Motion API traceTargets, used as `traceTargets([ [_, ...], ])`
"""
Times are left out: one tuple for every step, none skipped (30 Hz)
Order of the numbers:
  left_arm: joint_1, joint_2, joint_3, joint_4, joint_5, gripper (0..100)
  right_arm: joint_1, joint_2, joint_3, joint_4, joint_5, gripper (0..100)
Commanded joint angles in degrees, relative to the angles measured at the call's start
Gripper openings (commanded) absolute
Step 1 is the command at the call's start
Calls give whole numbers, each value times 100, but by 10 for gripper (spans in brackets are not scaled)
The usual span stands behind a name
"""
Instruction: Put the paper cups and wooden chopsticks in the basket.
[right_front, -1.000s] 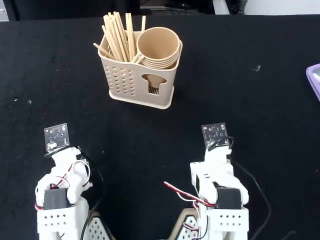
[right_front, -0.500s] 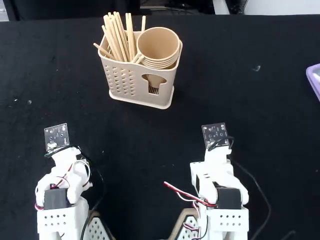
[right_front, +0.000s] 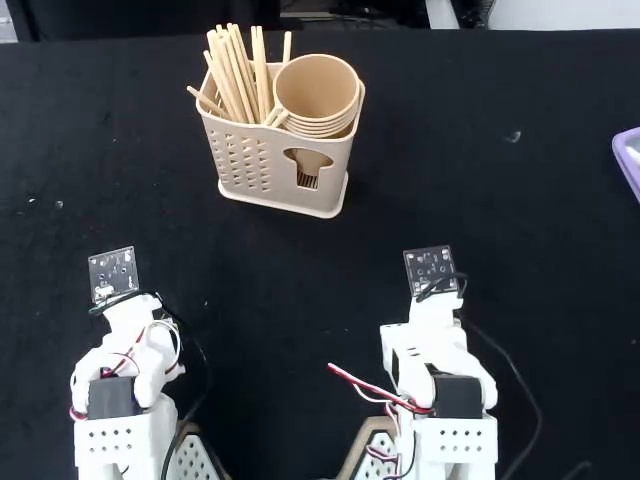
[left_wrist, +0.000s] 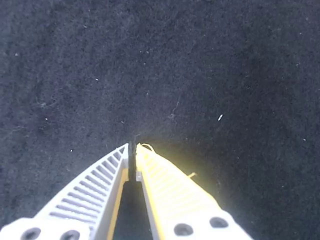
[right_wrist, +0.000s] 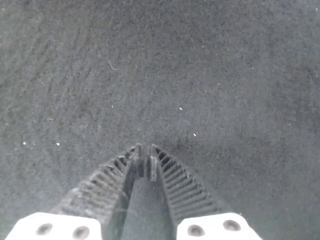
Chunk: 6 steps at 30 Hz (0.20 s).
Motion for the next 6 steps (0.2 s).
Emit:
traceTargets([
  [-84,-9,127,18,44,30,-62,-541,-4,35,-62,32],
  [-84,-9,127,18,44,30,-62,-541,-4,35,-62,32],
  [-84,-9,127,18,44,30,-62,-541,-4,35,-62,32],
  [-84,-9,127,18,44,30,-62,-541,-4,35,-62,32],
  [-84,-9,127,18,44,30,-62,-541,-4,35,-62,32],
  [-84,-9,127,18,44,30,-62,-541,-4,35,-62,32],
])
